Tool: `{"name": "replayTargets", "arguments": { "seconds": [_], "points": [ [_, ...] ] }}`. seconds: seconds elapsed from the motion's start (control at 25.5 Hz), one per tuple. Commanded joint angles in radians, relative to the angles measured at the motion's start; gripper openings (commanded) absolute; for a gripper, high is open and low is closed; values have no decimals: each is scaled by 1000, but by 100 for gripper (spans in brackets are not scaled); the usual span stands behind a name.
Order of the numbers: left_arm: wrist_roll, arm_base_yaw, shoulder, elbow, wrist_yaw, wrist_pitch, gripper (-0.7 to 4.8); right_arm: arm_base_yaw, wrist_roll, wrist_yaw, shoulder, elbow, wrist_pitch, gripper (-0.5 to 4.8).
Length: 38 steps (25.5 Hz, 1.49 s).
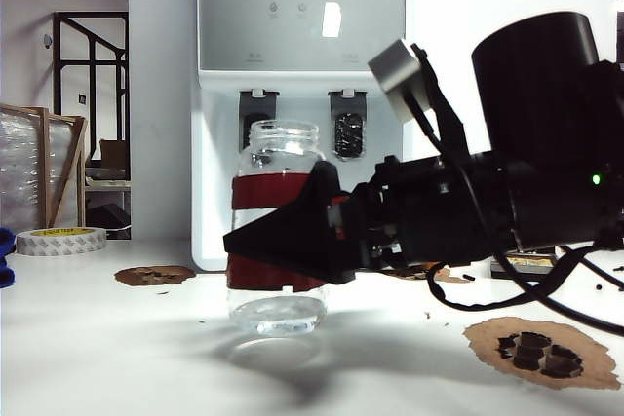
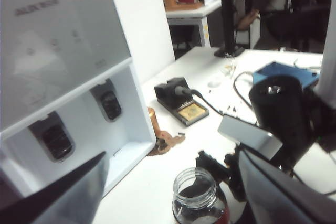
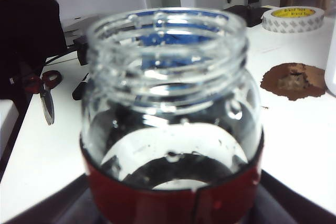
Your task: Pick up the water bottle with two loops of red belts, then reach the front water dispenser and gently press the gray-black baffle horizontally to get a little water.
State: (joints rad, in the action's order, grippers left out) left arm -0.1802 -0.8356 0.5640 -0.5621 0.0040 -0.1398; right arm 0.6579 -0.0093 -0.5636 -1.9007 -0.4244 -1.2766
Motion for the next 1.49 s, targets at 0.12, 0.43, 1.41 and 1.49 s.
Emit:
{"name": "replayTargets", "arguments": {
  "seconds": [0.12, 0.43, 1.41, 1.49],
  "points": [
    [113, 2, -44, -7, 11, -87, 401, 4, 21, 26, 2, 12, -27, 156],
    [181, 2, -49, -8, 48, -147, 415, 4, 28, 48, -22, 23, -60, 156],
    [245, 1, -61, -100, 87, -428, 415, 3, 66, 52, -116, 19, -93, 156],
    [249, 1, -61, -100, 126, -430, 415, 3, 66, 51, -116, 19, -92, 156]
  ]
}}
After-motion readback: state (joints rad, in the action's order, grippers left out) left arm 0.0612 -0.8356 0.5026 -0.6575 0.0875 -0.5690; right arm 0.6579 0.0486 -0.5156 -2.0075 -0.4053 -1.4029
